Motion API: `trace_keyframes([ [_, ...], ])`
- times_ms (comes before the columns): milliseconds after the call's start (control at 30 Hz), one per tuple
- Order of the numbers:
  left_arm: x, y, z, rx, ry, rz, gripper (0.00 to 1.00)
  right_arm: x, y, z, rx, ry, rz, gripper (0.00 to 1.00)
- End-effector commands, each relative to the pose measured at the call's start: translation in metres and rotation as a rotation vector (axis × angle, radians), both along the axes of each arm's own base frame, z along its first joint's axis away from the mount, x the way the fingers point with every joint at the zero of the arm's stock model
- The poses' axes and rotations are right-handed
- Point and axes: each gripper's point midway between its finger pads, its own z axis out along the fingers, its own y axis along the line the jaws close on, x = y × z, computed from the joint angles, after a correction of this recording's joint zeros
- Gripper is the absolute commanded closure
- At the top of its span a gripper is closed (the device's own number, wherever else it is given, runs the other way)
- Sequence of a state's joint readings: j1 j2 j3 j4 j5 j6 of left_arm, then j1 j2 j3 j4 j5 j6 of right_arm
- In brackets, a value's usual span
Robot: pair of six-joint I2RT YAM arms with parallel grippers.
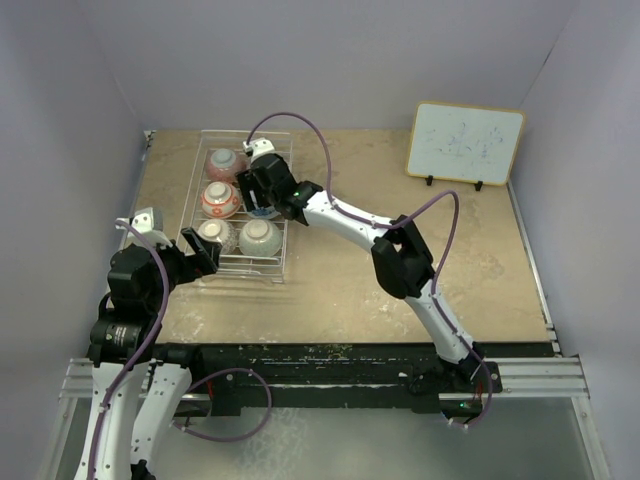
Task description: Unload the bowls from the dish rack
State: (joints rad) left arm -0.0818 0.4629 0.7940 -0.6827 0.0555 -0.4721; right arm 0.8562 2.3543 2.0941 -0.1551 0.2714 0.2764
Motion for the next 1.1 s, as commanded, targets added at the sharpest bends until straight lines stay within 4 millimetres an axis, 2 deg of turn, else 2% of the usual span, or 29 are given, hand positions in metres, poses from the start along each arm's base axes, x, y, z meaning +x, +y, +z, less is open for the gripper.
trace_keyframes([
  [0,0.003,-0.002,0.005,-0.014,-0.015,-0.004,0.01,0.018,0.005,0.026,0.073,-0.09,-0.038,0.21],
  [133,0.004,-0.003,0.004,-0.015,-0.012,-0.006,0.01,0.02,0.006,0.023,0.076,-0.092,-0.046,0.24],
  [333,0.004,-0.004,0.004,-0.016,-0.011,-0.01,0.01,0.025,-0.004,0.015,0.05,-0.108,-0.102,0.36],
  [533,0.004,-0.004,0.003,-0.017,-0.008,-0.013,0.01,0.029,-0.009,0.005,0.011,-0.121,-0.123,0.35],
  [667,0.004,-0.004,0.003,-0.016,-0.008,-0.015,0.01,0.03,-0.01,0.004,0.01,-0.129,-0.129,0.41],
  [900,0.004,-0.004,0.002,-0.017,-0.007,-0.013,0.01,0.025,-0.008,-0.003,0.024,-0.103,-0.115,0.39],
  [1000,0.003,-0.004,0.003,-0.017,-0.008,-0.01,0.01,0.022,-0.005,-0.007,0.045,-0.088,-0.106,0.33],
  [1067,0.002,-0.003,0.004,-0.017,-0.01,-0.004,0.01,0.022,-0.002,-0.01,0.055,-0.081,-0.099,0.32],
])
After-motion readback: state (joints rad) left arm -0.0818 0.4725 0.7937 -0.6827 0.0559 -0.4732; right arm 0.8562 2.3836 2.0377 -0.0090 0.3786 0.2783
